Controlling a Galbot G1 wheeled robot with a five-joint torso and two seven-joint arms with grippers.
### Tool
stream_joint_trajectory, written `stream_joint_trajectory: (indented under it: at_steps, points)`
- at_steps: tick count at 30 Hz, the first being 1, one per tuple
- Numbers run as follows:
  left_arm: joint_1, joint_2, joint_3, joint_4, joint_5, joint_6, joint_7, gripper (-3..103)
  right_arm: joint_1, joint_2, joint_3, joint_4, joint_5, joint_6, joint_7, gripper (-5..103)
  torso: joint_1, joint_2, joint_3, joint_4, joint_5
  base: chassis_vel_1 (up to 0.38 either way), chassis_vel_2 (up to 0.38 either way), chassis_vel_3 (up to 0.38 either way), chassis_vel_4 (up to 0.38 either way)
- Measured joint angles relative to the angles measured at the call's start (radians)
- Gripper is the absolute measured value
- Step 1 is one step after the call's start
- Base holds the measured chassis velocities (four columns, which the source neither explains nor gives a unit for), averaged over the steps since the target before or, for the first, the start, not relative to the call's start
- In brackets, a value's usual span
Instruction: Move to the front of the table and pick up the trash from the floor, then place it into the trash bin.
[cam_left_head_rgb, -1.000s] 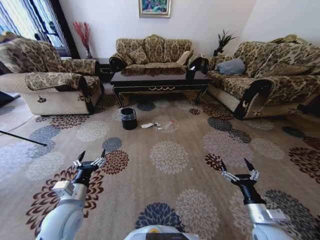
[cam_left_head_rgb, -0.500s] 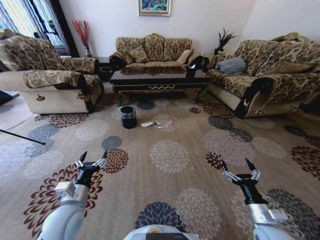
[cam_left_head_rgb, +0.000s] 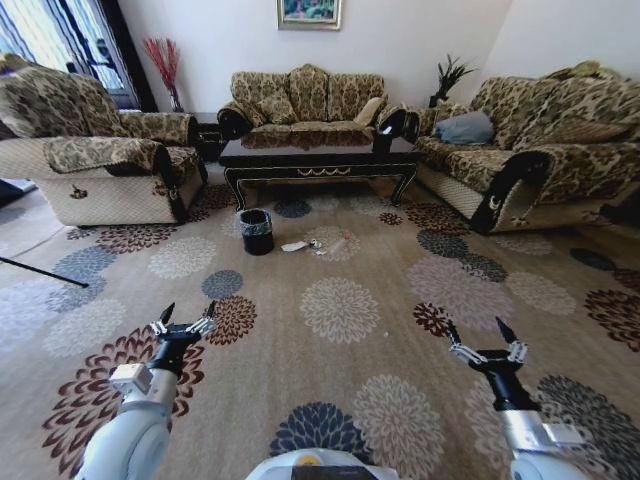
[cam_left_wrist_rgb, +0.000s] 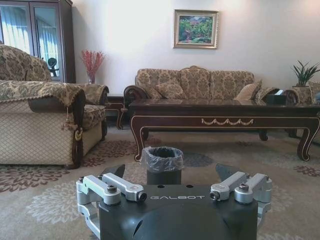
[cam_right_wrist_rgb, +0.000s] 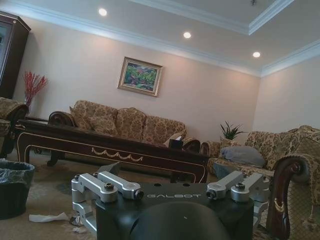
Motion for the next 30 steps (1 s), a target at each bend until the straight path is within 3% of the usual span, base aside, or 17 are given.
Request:
stream_joint_trajectory:
  at_steps: [30]
  points:
    - [-0.034, -0.009, 0.011, 0.032, -0.008, -0.007, 0.006, 100, -0.021, 0.017, 0.007, 0.008, -0.013, 0.019, -0.013, 100, -0.026, -0.116, -0.09, -0.0001, -0.0001, 0.0, 0.0, 0.0, 0.0]
